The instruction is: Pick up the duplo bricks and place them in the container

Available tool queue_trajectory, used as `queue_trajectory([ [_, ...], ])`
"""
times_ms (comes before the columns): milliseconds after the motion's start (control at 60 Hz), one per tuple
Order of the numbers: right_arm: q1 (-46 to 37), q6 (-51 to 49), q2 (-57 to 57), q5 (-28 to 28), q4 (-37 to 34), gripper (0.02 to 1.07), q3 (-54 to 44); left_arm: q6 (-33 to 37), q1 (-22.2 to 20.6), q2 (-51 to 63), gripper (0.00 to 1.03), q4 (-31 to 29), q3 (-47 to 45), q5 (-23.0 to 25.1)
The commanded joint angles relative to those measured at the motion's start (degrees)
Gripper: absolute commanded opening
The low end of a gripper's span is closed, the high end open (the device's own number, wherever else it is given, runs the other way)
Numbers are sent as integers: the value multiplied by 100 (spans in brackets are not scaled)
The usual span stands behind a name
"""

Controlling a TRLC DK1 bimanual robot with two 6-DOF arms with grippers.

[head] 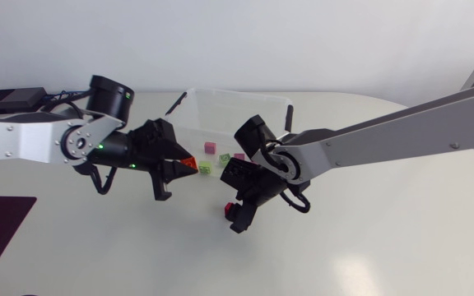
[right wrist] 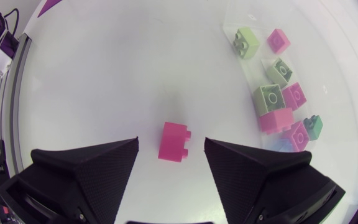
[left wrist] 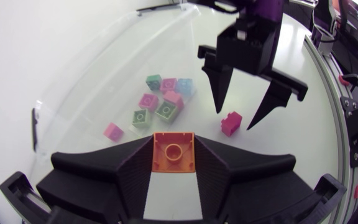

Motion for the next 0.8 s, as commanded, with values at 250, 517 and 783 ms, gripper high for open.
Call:
queue_trajectory([
  [250, 143, 138, 475, 67, -252, 26, 243, -1429, 368, -794, 13, 710, 20, 280],
  [517, 125, 138, -289, 208, -665, 22, 76, -2634, 271, 313, 14, 2011, 881, -45],
  [783, -288, 120, -1406, 260, -1272, 22, 401, -2827, 25, 1605, 34, 2310, 1716, -520],
])
